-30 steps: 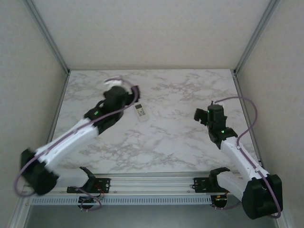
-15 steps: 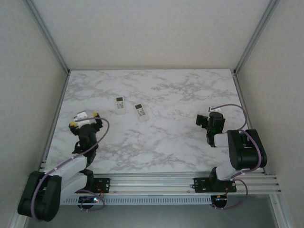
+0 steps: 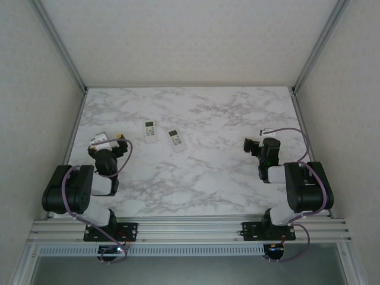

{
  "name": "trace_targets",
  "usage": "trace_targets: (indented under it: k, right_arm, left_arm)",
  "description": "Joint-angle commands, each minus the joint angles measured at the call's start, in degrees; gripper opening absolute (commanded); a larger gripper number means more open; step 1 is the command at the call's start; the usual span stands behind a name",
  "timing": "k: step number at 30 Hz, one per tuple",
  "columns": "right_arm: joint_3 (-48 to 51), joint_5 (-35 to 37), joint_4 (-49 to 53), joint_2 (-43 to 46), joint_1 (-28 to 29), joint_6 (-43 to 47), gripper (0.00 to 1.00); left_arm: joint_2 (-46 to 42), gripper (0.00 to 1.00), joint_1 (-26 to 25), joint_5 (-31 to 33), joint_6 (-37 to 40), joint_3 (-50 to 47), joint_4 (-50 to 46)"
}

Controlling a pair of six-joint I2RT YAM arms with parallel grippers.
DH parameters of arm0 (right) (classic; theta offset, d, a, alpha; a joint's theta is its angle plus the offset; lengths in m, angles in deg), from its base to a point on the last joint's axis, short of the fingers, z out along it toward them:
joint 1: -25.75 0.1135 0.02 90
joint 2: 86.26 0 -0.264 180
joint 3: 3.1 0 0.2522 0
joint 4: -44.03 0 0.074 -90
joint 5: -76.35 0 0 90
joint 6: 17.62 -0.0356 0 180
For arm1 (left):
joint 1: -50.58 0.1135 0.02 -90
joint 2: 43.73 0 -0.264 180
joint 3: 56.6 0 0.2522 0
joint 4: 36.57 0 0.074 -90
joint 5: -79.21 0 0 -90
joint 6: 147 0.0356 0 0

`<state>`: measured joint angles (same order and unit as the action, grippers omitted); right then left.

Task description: Load the batteries into the remote control

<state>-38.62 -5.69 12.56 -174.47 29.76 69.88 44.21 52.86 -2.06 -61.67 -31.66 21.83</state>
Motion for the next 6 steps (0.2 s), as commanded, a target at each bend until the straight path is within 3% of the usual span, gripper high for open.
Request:
trace_targets:
  k: [1,6]
  right_arm:
    - [-1.1,-2.2,-1.5,0.1,0.4,1.7,0.99]
    - [-0.9,-2.0,-1.7,0.2,0.3,1.4,0.99]
  left_arm:
    - [0.1,1.00,-0.4,-0.8,0.5,0.8,3.5]
    - [0.0,1.00,-0.4,-0.8,0.4,0.9,3.2]
